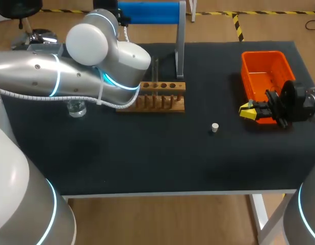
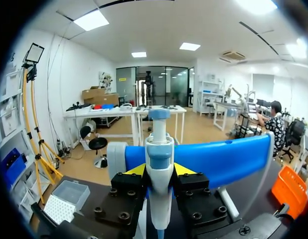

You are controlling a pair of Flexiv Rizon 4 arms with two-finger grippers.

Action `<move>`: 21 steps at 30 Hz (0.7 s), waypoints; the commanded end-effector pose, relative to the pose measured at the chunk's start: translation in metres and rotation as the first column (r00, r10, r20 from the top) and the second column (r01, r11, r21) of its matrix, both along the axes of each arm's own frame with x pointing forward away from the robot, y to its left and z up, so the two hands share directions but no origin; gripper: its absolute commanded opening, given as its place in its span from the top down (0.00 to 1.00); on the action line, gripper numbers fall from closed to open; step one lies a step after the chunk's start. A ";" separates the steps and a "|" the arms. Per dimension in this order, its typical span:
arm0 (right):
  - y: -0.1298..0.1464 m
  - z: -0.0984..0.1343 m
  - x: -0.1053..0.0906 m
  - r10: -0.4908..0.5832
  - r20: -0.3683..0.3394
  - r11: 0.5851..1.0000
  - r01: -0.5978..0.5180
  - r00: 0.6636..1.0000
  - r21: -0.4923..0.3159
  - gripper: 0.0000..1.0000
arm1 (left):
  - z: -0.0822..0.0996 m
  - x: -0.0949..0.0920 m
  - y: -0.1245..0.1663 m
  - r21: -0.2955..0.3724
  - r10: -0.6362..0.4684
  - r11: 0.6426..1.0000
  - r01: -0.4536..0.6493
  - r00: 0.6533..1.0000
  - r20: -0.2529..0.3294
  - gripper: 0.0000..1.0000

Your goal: Invert the test tube, pick up the pipette, mount the tip to pipette, aspirate from beaker and dispense into the tube, eject the tip, return the pipette, and cap with the stopper.

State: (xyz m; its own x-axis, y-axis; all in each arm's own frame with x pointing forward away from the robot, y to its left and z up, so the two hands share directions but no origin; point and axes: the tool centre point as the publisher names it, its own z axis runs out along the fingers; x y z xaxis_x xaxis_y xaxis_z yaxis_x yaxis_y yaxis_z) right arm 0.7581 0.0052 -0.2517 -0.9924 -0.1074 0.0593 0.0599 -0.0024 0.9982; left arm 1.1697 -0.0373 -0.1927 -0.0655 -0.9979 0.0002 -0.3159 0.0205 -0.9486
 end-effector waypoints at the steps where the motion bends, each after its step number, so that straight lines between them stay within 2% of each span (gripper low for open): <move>1: -0.001 0.000 -0.001 0.000 0.000 1.000 0.000 1.000 0.000 1.00 | 0.017 0.001 0.000 0.008 0.003 1.000 -0.003 1.000 0.015 1.00; 6: -0.001 0.000 -0.001 0.000 0.000 1.000 0.000 1.000 0.000 1.00 | 0.037 -0.002 0.000 0.018 0.005 1.000 -0.005 0.999 0.035 1.00; 10: -0.001 0.000 -0.001 0.000 0.000 1.000 0.000 1.000 0.000 1.00 | 0.048 -0.015 -0.002 0.023 -0.027 0.999 0.027 0.999 0.021 1.00; 15: -0.001 0.000 -0.001 0.000 0.000 1.000 0.000 1.000 0.000 1.00 | 0.064 -0.044 -0.006 0.024 -0.160 0.987 0.160 0.987 -0.006 1.00; 21: -0.001 0.000 -0.001 0.000 0.000 1.000 0.000 1.000 0.000 1.00 | 0.081 -0.087 -0.010 0.022 -0.335 0.942 0.335 0.942 -0.022 1.00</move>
